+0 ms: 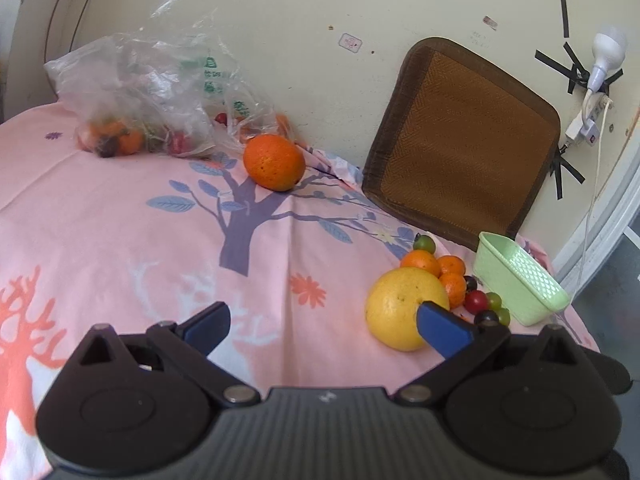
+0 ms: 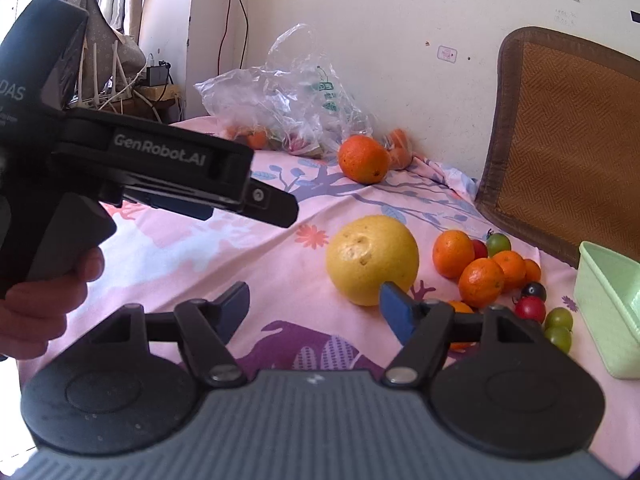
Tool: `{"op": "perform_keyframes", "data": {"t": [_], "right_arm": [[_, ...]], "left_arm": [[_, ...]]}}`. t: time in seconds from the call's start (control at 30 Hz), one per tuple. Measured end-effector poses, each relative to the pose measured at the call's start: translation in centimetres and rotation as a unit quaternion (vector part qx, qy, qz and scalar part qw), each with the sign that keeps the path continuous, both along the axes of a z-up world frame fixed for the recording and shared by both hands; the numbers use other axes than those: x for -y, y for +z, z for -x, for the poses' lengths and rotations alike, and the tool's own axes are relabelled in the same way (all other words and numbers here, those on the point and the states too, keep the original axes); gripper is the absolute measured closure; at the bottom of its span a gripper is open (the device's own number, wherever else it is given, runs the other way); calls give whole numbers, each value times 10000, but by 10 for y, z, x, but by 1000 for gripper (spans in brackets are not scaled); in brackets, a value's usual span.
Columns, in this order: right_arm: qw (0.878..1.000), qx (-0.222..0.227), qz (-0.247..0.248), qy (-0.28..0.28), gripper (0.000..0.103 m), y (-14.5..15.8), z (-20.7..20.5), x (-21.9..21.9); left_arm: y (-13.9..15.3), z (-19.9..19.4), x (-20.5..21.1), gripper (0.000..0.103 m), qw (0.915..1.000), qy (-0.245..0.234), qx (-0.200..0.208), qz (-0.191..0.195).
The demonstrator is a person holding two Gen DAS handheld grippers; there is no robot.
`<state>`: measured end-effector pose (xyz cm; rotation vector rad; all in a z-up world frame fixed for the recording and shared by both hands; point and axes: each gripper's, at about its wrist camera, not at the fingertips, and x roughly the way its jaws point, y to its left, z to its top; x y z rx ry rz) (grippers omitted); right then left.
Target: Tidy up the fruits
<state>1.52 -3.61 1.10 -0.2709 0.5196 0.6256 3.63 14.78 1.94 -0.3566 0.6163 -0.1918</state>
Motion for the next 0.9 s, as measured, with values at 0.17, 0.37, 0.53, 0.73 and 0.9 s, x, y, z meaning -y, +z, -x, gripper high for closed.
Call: {"op": "perform_keyframes", "data": {"t": [0.17, 0.37, 0.53, 0.73, 0.9], "right_arm": [[9996, 71, 157, -213, 29, -4, -15, -2], [9992, 69, 245, -292, 29, -9, -38, -2], [9990, -71, 194, -397, 36, -22, -55, -2], [9946, 455, -325, -869, 36, 2, -31, 40], [9785, 1125, -324, -1696, 36, 26, -38, 113]], "left_arm": [[5, -32, 21, 0, 9992, -366, 0, -162], [1, -60, 48, 16, 9945, -966, -251, -323], [-5, -61, 50, 40, 9895, -1334, -509, 242], [34, -52, 99, 41, 9870, -1607, -76, -56], [62, -78, 186, 41, 9746, -2204, 406, -49]]}}
